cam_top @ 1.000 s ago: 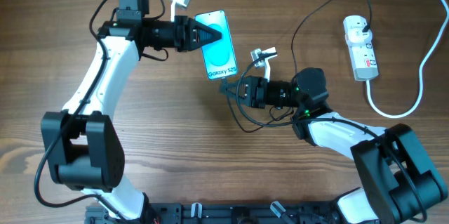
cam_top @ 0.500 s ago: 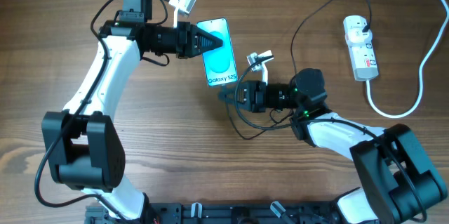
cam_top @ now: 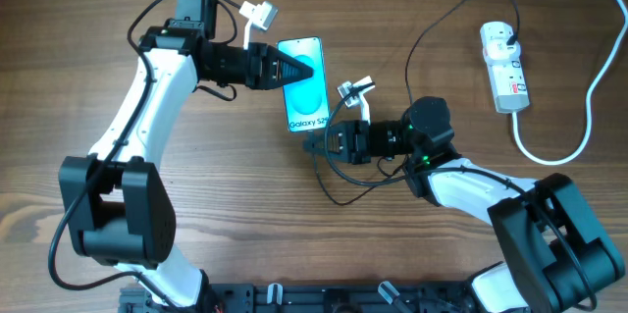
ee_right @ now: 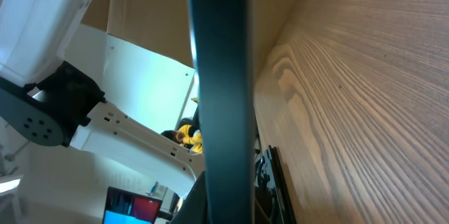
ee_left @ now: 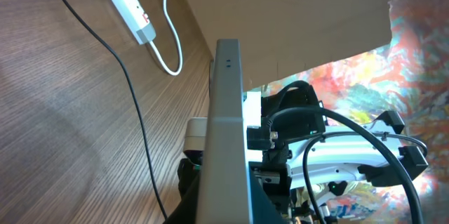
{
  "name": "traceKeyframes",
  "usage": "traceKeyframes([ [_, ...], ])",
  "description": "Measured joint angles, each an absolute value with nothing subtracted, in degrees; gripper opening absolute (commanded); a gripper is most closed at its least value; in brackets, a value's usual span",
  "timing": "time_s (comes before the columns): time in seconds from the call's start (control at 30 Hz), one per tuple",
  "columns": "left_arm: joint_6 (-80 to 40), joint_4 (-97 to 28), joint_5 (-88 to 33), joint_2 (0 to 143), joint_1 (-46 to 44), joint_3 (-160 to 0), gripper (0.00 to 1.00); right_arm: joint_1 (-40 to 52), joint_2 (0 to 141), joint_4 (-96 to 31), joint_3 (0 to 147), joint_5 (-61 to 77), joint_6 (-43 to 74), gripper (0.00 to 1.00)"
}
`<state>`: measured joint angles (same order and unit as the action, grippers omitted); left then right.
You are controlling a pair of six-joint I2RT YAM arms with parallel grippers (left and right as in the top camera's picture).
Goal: Plug charger to phone and switch on socket
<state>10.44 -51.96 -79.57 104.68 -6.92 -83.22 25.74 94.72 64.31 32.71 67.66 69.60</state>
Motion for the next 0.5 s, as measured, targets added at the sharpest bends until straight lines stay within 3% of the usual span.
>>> traceKeyframes([
  [0.33,13.1,-56.4,-79.1,104.7,-7.0,-83.6,0.04,26.0,94.7,64.4,32.7,69.4,70.3,0.05],
  [0.5,11.8,-55.9,-79.1,104.7,-6.8,-83.6,0.04,25.9,94.7,64.3,32.9,69.7,70.3,0.11],
])
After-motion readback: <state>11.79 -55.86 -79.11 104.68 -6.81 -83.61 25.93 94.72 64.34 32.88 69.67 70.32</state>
